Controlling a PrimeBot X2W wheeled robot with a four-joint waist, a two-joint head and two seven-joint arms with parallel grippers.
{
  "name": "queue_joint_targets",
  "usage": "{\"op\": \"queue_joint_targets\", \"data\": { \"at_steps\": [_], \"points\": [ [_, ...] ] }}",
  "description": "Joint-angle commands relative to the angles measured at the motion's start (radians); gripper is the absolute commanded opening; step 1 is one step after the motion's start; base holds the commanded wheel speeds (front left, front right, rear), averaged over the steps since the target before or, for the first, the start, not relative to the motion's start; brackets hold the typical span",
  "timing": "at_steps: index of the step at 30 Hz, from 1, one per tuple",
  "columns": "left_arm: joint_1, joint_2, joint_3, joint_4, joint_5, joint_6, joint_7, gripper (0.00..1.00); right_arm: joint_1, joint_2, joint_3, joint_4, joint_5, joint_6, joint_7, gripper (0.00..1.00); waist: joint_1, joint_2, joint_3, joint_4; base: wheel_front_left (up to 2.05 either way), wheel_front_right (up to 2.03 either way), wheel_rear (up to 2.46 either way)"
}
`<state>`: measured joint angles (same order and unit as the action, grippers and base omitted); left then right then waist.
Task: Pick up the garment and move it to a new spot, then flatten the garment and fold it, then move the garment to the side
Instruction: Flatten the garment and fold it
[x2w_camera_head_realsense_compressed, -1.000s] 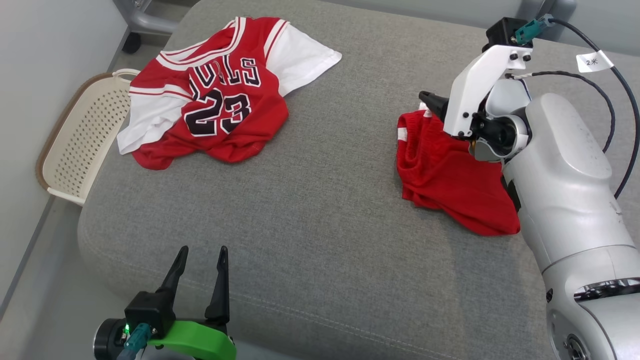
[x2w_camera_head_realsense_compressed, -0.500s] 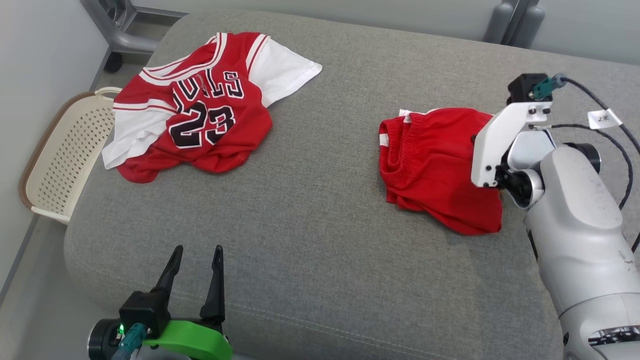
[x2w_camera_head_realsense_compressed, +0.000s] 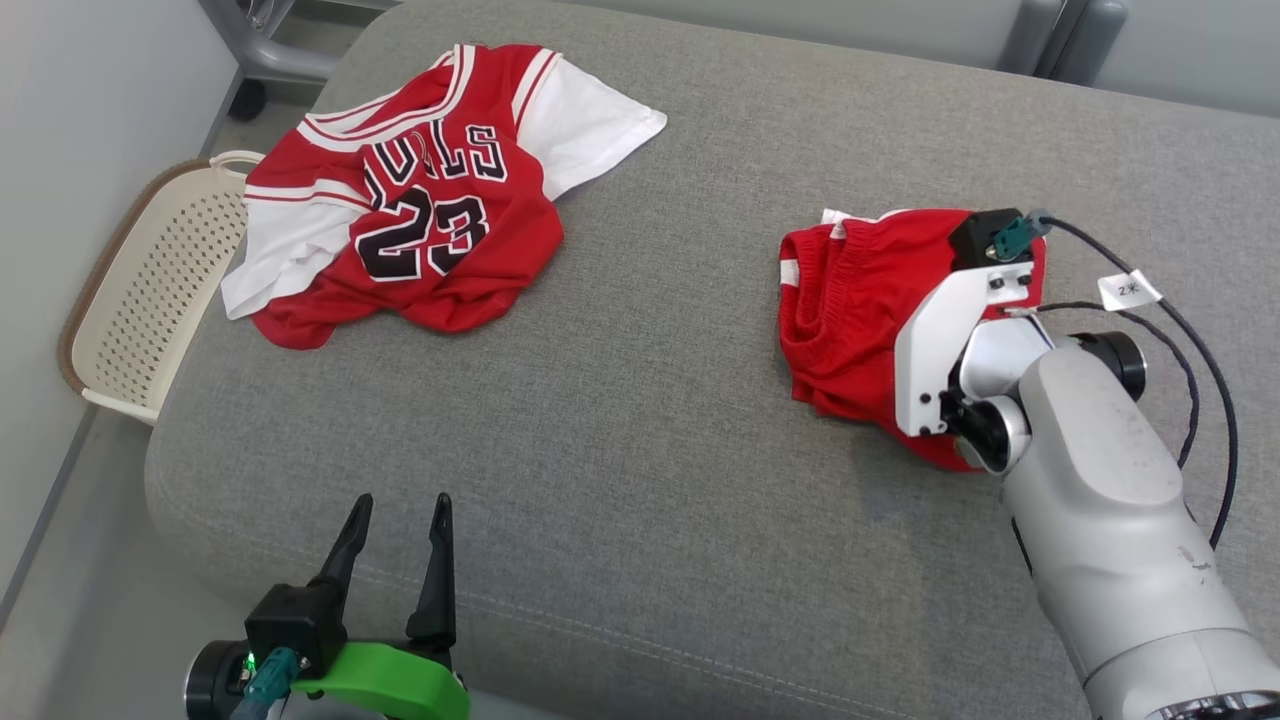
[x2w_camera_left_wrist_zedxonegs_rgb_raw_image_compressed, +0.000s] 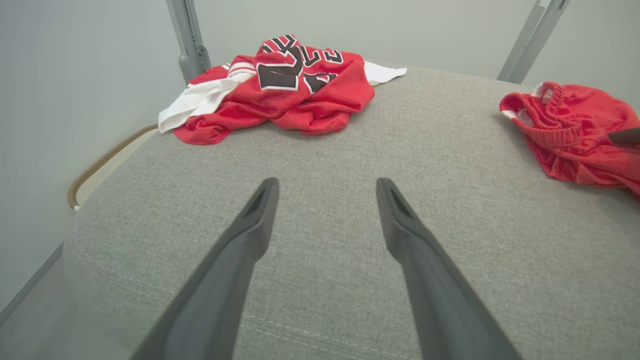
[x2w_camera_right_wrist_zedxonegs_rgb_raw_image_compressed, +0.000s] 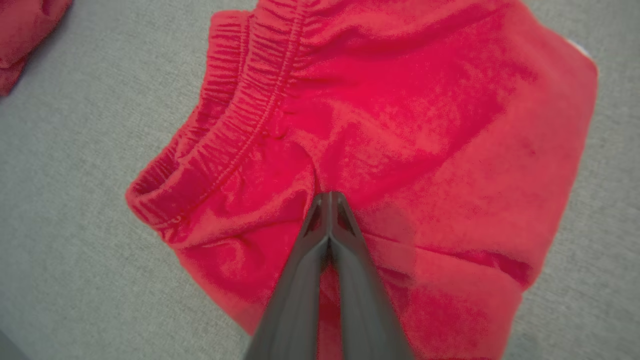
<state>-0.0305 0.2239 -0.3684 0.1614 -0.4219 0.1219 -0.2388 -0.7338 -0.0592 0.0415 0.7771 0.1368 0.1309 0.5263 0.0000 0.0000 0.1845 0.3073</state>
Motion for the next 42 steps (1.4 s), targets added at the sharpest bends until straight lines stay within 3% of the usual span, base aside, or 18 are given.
{"op": "queue_joint_targets", "data": {
  "at_steps": [1, 13, 25, 26, 27, 28, 34, 42],
  "points": [
    [-0.01, -0.001, 0.002, 0.002, -0.005, -0.006, -0.005, 1.0, 0.023, 0.0, 0.01, -0.002, 0.01, 0.0, 0.003, 0.0, 0.0, 0.0, -0.002, 0.001, 0.0, 0.0, 0.0],
    [-0.005, 0.001, -0.006, 0.013, -0.011, -0.005, -0.01, 1.0, 0.107, 0.007, 0.18, -0.031, 0.144, 0.0, 0.0, 0.0, 0.0, 0.0, -0.022, -0.007, 0.0, 0.0, 0.0],
    [0.019, 0.018, -0.004, 0.014, -0.019, 0.007, -0.004, 1.0, 0.105, 0.006, 0.287, -0.09, 0.257, 0.0, 0.001, 0.0, 0.0, 0.0, -0.067, -0.018, 0.0, 0.0, 0.0],
    [0.022, 0.021, -0.003, 0.011, -0.02, 0.009, -0.003, 1.0, 0.1, 0.007, 0.289, -0.103, 0.258, 0.0, 0.007, 0.27, 0.0, 0.0, -0.074, -0.022, 0.0, 0.0, 0.0],
    [0.024, 0.024, -0.001, 0.009, -0.021, 0.012, -0.003, 1.0, 0.096, 0.007, 0.289, -0.115, 0.254, 0.0, 0.014, 0.69, 0.0, 0.0, -0.08, -0.026, 0.0, 0.0, 0.0],
    [0.028, 0.026, 0.0, 0.006, -0.022, 0.012, -0.003, 1.0, 0.092, 0.007, 0.281, -0.124, 0.244, 0.0, 0.028, 1.0, 0.0, 0.0, -0.087, -0.031, 0.0, 0.0, 0.0],
    [0.047, 0.04, 0.007, -0.015, -0.025, 0.024, 0.003, 1.0, 0.073, -0.008, 0.156, -0.213, 0.159, 0.0, 0.133, 1.0, 0.0, 0.0, -0.107, -0.065, 0.0, 0.0, 0.0],
    [0.042, 0.04, -0.005, -0.034, -0.025, 0.027, 0.009, 1.0, 0.114, 0.007, -0.195, -0.316, 0.0, 0.0, 0.24, 1.0, 0.0, 0.0, -0.091, -0.078, 0.0, 0.0, 0.0]
  ]
}}
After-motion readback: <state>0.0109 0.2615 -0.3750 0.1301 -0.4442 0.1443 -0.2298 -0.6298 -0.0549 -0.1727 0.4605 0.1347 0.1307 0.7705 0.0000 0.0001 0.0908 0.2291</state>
